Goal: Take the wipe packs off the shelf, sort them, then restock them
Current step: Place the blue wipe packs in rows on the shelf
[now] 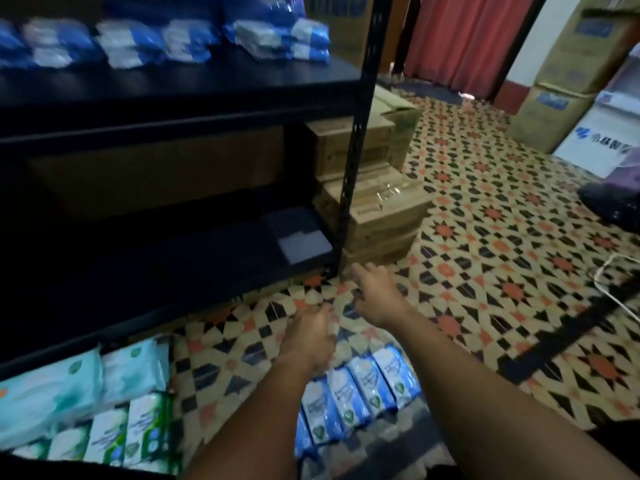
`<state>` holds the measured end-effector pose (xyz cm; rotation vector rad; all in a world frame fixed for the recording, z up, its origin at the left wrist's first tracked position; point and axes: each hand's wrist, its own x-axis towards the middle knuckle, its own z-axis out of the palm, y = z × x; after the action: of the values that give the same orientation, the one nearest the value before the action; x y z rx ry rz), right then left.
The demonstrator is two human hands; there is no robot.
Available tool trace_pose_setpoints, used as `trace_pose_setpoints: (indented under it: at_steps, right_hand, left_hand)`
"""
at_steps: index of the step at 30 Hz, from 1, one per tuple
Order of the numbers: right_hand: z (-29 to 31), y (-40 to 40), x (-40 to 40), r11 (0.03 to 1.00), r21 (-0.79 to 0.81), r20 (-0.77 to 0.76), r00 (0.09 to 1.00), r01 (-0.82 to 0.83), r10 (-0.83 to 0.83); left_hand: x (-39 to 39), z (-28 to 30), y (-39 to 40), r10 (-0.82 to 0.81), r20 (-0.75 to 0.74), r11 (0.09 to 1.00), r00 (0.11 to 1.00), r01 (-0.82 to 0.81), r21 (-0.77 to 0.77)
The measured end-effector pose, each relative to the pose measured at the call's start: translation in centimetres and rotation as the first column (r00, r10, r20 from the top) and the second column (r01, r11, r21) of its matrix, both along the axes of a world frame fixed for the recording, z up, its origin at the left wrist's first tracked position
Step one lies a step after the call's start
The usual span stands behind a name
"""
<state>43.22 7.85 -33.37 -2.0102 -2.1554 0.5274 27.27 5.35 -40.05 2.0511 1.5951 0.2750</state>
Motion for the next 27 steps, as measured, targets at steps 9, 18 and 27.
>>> trace_pose_setpoints:
  at_steps: [9, 18, 27]
  right_hand:
    - [-12.8, -4.2, 8.2, 0.847, -0.511, 0.265, 0.912, -0.143, 0.313]
    - [-19.9, -5.6, 9.8, 0.897, -0.405, 0.313, 0.894, -0.178, 0.319]
    - [-19.1, -5.7, 10.2, 0.941, -0.279, 0.36, 0.887, -0.192, 0.288]
  left_hand:
    - [7.6, -10.0, -4.2, -0.264, -0.287, 0.912, 0.921, 0.141, -0.385]
    - [11.4, -14.8, -5.0, -0.187, -0.4, 0.98, 0.897, 0.141, -0.141]
    - [10.8, -16.5, -4.8, -0.171, -0.332, 0.981, 0.928, 0.191, 0.028]
